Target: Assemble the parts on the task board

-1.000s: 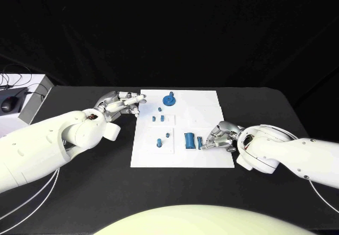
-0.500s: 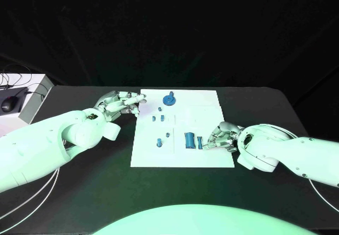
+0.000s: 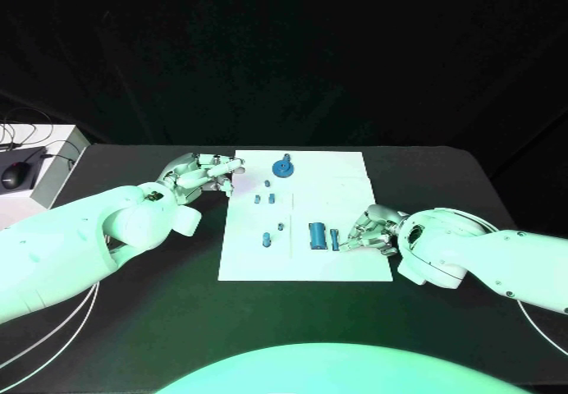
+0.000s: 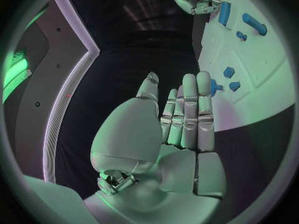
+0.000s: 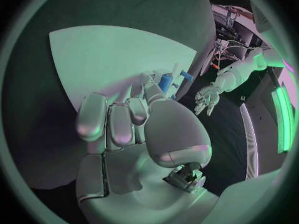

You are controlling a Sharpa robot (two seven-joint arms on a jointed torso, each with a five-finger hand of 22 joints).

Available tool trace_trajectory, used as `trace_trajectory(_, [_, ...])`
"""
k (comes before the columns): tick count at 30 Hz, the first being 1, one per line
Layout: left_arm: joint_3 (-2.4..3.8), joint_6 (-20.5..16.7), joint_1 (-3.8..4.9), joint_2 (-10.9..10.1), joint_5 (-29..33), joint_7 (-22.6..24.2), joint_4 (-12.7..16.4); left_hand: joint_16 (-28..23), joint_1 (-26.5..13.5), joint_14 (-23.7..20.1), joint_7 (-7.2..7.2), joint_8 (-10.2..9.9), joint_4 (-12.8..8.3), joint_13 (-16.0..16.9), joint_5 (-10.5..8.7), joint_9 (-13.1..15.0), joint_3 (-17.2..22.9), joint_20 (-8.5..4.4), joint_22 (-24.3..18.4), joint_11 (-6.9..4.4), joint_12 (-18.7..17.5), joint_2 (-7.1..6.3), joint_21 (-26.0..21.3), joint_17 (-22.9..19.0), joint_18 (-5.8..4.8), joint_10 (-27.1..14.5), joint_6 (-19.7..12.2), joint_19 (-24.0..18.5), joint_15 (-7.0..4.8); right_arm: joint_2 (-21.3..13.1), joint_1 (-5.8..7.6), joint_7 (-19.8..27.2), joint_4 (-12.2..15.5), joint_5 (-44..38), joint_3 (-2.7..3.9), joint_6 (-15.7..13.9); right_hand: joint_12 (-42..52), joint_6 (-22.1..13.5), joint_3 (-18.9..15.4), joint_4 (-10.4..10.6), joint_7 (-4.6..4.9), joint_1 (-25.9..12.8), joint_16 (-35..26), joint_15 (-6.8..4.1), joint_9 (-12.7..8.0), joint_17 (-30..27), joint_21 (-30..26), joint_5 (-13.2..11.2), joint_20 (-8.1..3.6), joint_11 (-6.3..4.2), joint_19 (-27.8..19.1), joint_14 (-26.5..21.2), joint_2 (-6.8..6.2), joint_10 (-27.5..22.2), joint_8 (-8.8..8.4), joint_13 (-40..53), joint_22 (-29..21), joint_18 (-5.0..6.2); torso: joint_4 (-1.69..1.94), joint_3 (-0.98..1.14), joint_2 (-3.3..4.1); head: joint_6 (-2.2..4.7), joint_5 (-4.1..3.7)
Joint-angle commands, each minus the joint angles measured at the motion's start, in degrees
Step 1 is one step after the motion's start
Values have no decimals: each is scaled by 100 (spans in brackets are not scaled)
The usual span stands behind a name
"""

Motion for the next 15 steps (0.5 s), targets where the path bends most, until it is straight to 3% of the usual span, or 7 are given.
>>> trace_trajectory(1, [5,95,-4,4,-25,22,12,-12,15,-22,-4,-7,-2,5,-17,5,20,-4,-7,8,17,7,-17,-8,103,-39,-7,15,21,-35,-29,142,29,44,-20,-30,-8,-5,-47,77,6,-141,-13,-22,19,5,-2,78,-36,-1,422,5,-57,33,16,38,802,-22,1,1,0,6,2])
trace_trajectory(5, [5,97,-4,4,-25,23,8,-12,15,-22,-4,-7,-2,5,-17,5,20,-4,-7,8,17,7,-17,-8,103,-39,-7,15,21,-91,-30,435,70,247,-18,-262,-19,-38,-75,255,13,-221,-20,-18,56,-5,-21,192,-31,5,421,9,-152,21,50,31,797,-16,-1,2,0,14,1])
trace_trajectory(10, [5,96,-4,9,-24,37,5,-12,15,-22,-4,-7,-2,5,-17,5,20,-4,-7,8,17,7,-17,-8,103,-39,-7,15,21,-159,-20,1022,107,644,-4,-634,-41,-69,-87,389,22,-295,-36,-17,75,-26,-56,236,-28,12,418,3,-138,2,65,14,788,-10,-2,3,-2,41,0])
trace_trajectory(15, [5,18,-4,19,6,144,-8,-17,2,-27,1,-6,-8,6,-18,5,9,-2,-9,7,22,-6,-21,-11,102,-31,-9,10,22,-189,31,1844,32,1353,11,-1000,-118,-147,-113,429,81,-303,-151,12,15,-152,-265,233,-5,53,394,-21,-107,-85,-29,-29,740,16,-8,-2,-8,80,-4])
